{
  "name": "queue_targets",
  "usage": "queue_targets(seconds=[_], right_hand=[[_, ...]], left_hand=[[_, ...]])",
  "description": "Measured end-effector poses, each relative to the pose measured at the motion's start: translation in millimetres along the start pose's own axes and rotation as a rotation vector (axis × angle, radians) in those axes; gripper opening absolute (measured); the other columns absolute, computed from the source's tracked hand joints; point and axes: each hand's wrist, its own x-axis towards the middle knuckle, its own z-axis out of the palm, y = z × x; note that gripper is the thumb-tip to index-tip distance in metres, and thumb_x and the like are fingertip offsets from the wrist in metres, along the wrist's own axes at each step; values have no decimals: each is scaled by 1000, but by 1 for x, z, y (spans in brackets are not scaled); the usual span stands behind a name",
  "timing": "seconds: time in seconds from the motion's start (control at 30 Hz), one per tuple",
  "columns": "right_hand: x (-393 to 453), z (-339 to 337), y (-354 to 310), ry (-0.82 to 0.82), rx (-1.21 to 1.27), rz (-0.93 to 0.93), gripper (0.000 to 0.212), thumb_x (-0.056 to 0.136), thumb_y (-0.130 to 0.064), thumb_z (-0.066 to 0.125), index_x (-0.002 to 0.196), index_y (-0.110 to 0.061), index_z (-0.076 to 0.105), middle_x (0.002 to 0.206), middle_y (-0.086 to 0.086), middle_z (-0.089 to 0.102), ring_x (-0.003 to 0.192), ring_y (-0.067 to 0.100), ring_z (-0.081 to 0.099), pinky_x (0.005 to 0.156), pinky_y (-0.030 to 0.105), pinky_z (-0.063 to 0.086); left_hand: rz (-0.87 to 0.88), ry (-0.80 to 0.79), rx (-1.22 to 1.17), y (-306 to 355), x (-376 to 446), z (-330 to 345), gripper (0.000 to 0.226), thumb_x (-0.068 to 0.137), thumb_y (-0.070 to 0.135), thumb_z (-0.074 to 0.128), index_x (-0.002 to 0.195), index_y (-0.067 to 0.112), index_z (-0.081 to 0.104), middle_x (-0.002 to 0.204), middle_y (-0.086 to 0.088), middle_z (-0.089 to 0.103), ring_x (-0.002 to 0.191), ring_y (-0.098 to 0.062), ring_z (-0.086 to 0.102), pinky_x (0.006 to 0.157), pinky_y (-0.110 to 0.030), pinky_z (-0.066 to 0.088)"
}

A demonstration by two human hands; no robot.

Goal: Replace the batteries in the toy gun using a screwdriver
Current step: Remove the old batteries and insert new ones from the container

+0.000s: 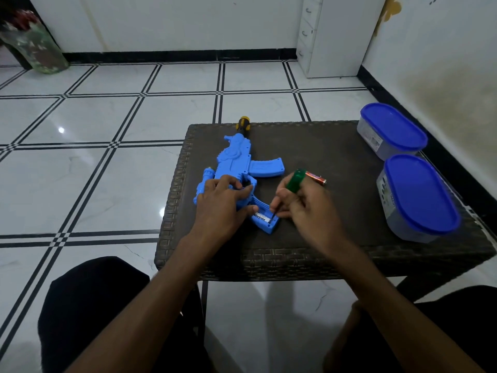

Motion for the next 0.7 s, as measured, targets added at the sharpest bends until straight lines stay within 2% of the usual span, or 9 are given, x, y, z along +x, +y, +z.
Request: queue_targets(seconds=[0.1,0.23,0.33,0.47,0.6,0.7], right_hand=[[10,4,-9,-91,-220,-65,9,98,-15,55,91,-19,59,78,-2,70,75,11,71,74,42,61],[13,7,-10,-99,-264,-115,7,98,-15,56,92,-15,60,76,-3,70,74,9,71,71,43,61],[7,4,0,-56,-146,-116,15,97,-10,55,87,-20,60,76,0,70,77,13,72,73,43,62],[-9,0,12,54,168,-82,30,98,-5,53,81,-30,60,84,11,67,87,20,72,77,31,60],[-17,12,24,223,386,36,11,98,-7,51,90,-10,56,89,20,66,89,23,71,72,27,60],[-15,17,26,263,377,33,12,100,-10,50,91,-13,56,86,17,67,87,25,72,72,28,60]], left_hand=[[5,25,-11,-2,0,3,53,87,53,57,138,38,49,132,11,41,124,-18,28,98,-32,30],[11,40,-24,-3,0,4,52,88,53,57,137,38,50,131,10,42,125,-19,29,100,-36,32],[9,41,-26,-3,0,4,52,88,52,58,137,38,50,132,10,41,126,-20,29,102,-38,33],[0,29,-23,-1,0,3,53,88,52,57,139,38,48,134,10,39,127,-19,28,101,-36,30],[8,25,-8,0,0,2,54,88,53,56,139,38,47,135,10,39,127,-19,28,100,-34,31],[1,13,-14,-1,0,1,54,88,52,57,140,38,47,134,10,39,128,-19,28,101,-35,30]])
